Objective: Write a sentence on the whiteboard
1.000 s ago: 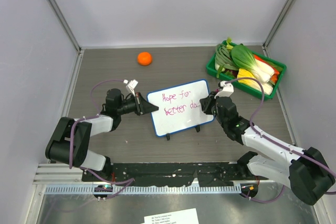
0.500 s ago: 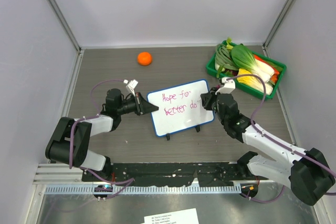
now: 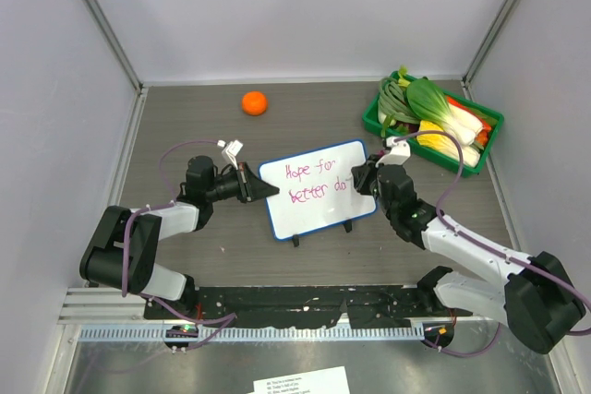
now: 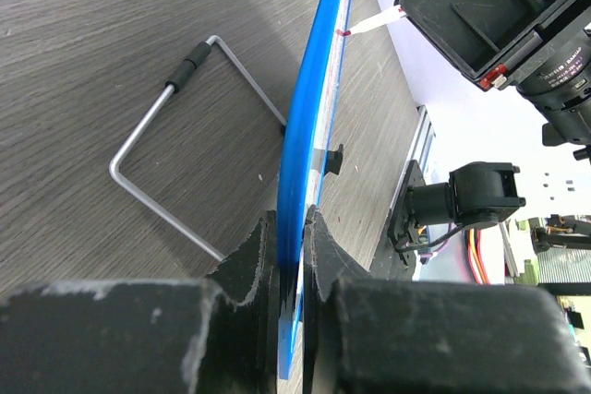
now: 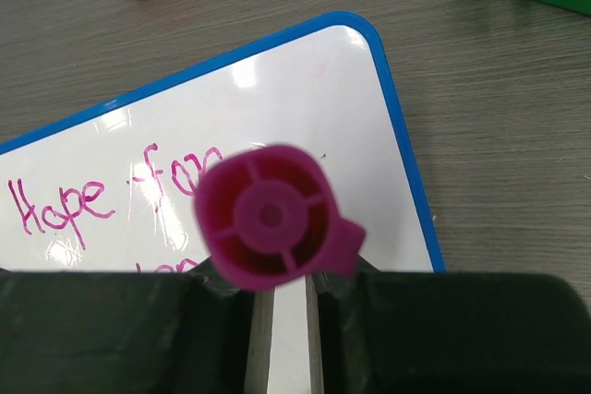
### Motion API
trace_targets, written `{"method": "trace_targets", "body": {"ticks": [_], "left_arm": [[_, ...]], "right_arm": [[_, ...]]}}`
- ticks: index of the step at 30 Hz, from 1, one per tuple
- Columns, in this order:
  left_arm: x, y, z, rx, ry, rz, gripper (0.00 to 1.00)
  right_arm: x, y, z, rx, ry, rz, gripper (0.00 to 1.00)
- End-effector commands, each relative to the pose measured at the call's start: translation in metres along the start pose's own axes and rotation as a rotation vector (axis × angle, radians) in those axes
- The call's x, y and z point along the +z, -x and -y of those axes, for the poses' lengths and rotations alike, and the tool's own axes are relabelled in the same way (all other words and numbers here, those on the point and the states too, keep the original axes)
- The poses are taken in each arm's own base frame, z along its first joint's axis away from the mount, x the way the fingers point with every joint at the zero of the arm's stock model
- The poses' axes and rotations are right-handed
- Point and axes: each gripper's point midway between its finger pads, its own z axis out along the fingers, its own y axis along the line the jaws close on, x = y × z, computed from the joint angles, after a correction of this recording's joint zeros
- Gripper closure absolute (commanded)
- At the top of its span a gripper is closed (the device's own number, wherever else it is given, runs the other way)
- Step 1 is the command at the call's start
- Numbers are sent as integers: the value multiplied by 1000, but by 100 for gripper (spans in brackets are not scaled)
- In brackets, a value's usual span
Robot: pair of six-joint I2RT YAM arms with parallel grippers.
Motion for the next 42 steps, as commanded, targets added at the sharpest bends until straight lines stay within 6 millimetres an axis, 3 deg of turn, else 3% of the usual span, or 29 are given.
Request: {"method": "trace_targets", "body": {"ticks": [1,12,16,22,26,42], "left_arm": [[-5,-29,-50,-13,209,-47,100],[-5,-29,-50,-16,211,-45,100],[-5,-28,-50,-15,212,-44,100],[-5,-28,-50,-13,212,-43,100],[-5,-28,-50,-12,211,-43,100],[-5,-28,-50,-13,211,-43,100]], "right_arm": [[-3,2,5,12,-14,24,99],[-10,-13,14,2,-20,-13,99],[-12,-1,8,25,-3,21,99],[-13,34,-11,38,36,91,100],[-10,42,-12,25,21,109,99],[4,14,6,1,-44,51,99]]}}
